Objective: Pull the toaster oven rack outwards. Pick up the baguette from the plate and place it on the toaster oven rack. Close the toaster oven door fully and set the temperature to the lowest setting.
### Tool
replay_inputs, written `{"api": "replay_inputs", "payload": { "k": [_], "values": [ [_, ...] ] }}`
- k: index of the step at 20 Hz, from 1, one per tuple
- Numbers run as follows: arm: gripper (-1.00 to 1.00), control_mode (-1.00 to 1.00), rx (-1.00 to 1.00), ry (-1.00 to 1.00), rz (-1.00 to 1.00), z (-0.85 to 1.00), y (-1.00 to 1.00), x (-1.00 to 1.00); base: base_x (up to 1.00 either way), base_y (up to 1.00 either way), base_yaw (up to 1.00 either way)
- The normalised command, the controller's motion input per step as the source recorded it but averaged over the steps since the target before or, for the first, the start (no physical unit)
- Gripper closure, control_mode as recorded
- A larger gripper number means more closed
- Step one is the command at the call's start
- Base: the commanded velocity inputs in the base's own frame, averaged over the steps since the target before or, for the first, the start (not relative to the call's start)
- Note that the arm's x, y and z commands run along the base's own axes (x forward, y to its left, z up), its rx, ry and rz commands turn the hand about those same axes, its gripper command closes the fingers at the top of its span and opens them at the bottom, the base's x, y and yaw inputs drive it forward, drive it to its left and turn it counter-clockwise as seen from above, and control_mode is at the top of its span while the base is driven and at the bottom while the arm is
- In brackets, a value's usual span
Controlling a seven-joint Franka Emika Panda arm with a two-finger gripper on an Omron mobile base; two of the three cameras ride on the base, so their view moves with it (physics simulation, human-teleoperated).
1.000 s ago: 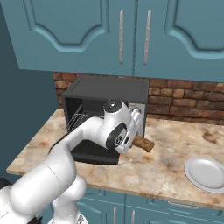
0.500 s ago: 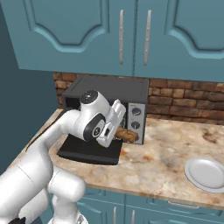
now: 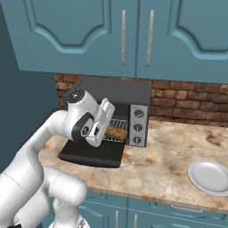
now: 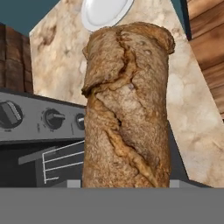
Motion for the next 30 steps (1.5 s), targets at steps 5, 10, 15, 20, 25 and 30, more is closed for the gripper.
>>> {"api": "replay_inputs", "payload": {
  "k": [5,10,15,20,25,30],
  "values": [
    [1.0,-1.0,0.0,0.0,0.14,-0.01,0.3,0.0,0.0,0.0,0.0],
    [1.0,-1.0,0.0,0.01,0.09,-0.04,0.4,0.0,0.0,0.0,0.0],
    [1.0,-1.0,0.0,0.01,0.05,0.0,0.36,0.03,0.0,0.0,0.0],
    [1.0,-1.0,0.0,0.0,0.01,-0.02,0.32,0.17,0.0,0.0,0.0],
    [1.0,-1.0,0.0,0.0,0.02,-0.15,0.19,0.17,0.0,0.0,0.0],
    [1.0,-1.0,0.0,0.0,0.01,-0.24,0.01,0.16,0.0,0.0,0.0]
  ]
}}
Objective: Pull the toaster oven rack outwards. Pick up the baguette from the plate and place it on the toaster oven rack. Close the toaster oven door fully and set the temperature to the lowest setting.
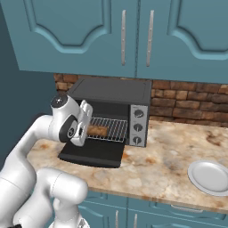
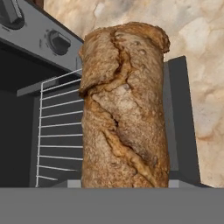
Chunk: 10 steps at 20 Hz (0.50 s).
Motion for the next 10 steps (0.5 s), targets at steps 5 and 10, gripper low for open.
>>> {"api": "replay_inputs", "payload": {
  "k": [5,10],
  "values": [
    [1.0,-1.0,0.0,0.0,0.01,-0.08,0.0,0.11,0.0,0.0,0.0],
    [1.0,-1.0,0.0,0.0,0.0,0.0,0.0,0.11,0.0,0.0,0.0]
  ]
}}
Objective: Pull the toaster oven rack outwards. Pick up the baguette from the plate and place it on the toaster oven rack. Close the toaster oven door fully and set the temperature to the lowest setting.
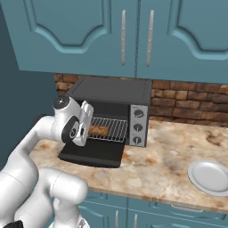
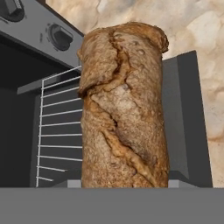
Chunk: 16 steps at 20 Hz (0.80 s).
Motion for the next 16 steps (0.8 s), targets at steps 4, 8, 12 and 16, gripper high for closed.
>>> {"api": "replay_inputs", "payload": {
  "k": [4,8,12,16],
  "values": [
    [1.0,-1.0,0.0,0.04,0.01,-0.03,0.0,0.13,0.0,0.0,0.0],
    [1.0,-1.0,0.0,0.09,0.03,-0.1,0.0,0.19,0.0,0.0,0.0],
    [1.0,-1.0,0.0,0.09,0.04,-0.09,0.0,0.16,0.0,0.0,0.0],
    [1.0,-1.0,0.0,0.08,0.04,-0.08,0.0,0.12,0.0,0.0,0.0]
  ]
}}
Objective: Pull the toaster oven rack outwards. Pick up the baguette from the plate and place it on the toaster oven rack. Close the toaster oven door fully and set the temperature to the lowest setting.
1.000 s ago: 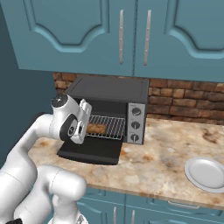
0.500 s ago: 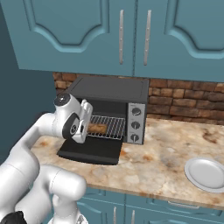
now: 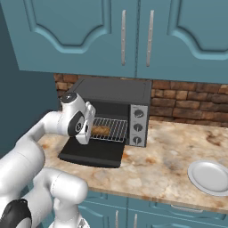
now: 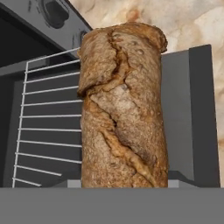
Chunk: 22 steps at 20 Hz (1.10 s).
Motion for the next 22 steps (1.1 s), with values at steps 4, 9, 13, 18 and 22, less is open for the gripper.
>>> {"api": "replay_inputs", "payload": {
  "k": [4,9,13,18,22],
  "values": [
    [1.0,-1.0,0.0,0.09,0.04,-0.13,0.0,0.13,0.0,0.0,0.0],
    [1.0,-1.0,0.0,0.08,0.04,-0.2,0.0,0.09,0.0,0.0,0.0],
    [1.0,-1.0,0.0,0.07,0.03,-0.15,0.0,0.13,0.0,0.0,0.0],
    [1.0,-1.0,0.0,0.08,0.03,-0.07,0.0,0.18,0.0,0.0,0.0],
    [1.0,-1.0,0.0,0.08,0.01,-0.03,0.0,0.19,0.0,0.0,0.0]
  ]
}}
